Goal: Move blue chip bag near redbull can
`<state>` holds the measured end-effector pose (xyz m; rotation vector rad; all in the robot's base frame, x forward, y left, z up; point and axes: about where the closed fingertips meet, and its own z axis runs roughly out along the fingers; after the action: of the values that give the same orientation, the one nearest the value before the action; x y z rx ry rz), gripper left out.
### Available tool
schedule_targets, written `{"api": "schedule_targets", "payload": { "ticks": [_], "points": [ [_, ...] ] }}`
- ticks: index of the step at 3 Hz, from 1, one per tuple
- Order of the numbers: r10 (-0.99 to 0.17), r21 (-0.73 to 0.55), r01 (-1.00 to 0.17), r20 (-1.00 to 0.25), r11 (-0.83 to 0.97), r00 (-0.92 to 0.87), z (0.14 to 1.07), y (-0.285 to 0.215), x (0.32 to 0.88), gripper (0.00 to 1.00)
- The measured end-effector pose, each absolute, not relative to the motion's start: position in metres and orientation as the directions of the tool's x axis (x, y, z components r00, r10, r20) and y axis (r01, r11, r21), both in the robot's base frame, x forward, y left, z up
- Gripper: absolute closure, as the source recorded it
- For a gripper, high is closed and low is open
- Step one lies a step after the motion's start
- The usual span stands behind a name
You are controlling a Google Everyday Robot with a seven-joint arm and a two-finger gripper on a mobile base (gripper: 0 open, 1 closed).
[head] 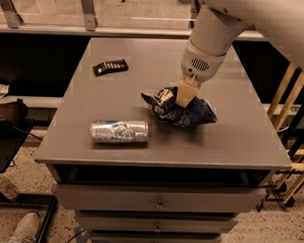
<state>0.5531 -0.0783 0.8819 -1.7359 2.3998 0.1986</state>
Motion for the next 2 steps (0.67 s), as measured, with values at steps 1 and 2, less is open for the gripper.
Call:
{"api": "schedule_targets", "payload": {
  "ticks": [1,2],
  "points": [
    [-0.925,0.026,-0.95,-0.22,0.312,-0.31,0.8762,-0.0774,0.5516,1.0],
    [-0.925,0.022,-0.95,-0.224,0.311,-0.308,0.8762,-0.0761,0.5526,0.82]
  ]
}}
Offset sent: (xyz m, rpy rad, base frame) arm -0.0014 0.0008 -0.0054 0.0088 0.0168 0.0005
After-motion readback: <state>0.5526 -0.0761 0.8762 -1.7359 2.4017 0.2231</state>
